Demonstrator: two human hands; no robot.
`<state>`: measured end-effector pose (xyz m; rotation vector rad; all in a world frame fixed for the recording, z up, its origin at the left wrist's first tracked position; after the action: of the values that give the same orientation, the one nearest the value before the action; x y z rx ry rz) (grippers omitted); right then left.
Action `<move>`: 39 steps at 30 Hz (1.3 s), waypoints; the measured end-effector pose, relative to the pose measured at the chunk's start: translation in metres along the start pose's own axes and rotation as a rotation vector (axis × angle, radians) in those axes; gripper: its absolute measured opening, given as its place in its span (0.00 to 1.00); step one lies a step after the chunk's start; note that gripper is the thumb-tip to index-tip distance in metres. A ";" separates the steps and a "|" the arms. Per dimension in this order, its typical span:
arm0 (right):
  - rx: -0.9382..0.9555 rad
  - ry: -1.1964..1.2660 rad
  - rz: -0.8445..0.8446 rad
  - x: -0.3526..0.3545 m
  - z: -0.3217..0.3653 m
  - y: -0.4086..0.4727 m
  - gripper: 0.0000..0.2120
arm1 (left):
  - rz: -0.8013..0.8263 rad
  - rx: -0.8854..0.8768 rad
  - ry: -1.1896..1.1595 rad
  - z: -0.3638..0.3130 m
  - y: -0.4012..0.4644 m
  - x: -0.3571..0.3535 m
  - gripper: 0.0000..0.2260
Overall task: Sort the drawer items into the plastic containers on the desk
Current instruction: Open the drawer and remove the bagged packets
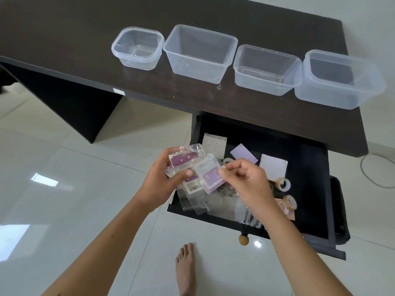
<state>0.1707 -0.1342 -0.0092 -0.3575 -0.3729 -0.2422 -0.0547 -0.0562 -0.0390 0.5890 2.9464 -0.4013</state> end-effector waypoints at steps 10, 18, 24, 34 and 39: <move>0.096 -0.152 -0.018 -0.027 -0.003 0.002 0.08 | 0.033 -0.050 0.016 -0.008 -0.007 -0.002 0.29; 0.131 -0.451 -0.030 0.009 -0.033 0.009 0.09 | -0.040 -0.043 -0.012 0.002 -0.009 0.010 0.24; 0.081 -0.828 0.058 0.032 -0.058 0.014 0.23 | -0.020 -0.061 0.061 0.001 -0.006 0.008 0.24; 0.094 -0.781 -0.101 0.036 -0.056 0.013 0.12 | -0.017 -0.054 0.083 -0.001 -0.008 0.008 0.25; 0.033 -0.512 -0.199 0.054 -0.036 0.005 0.01 | -0.029 -0.045 0.094 -0.001 -0.009 0.008 0.25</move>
<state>0.2323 -0.1529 -0.0206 -0.3481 -0.9180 -0.3386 -0.0652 -0.0607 -0.0369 0.5756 3.0473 -0.3170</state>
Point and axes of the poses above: each hand's wrist, its own y-axis towards the middle knuckle, its own x-axis out of the back of the hand, z = x × y, the point moved 3 cm from there along y, towards the middle knuckle, and after that the axes turned 8 degrees about -y, right-handed, at the moved point
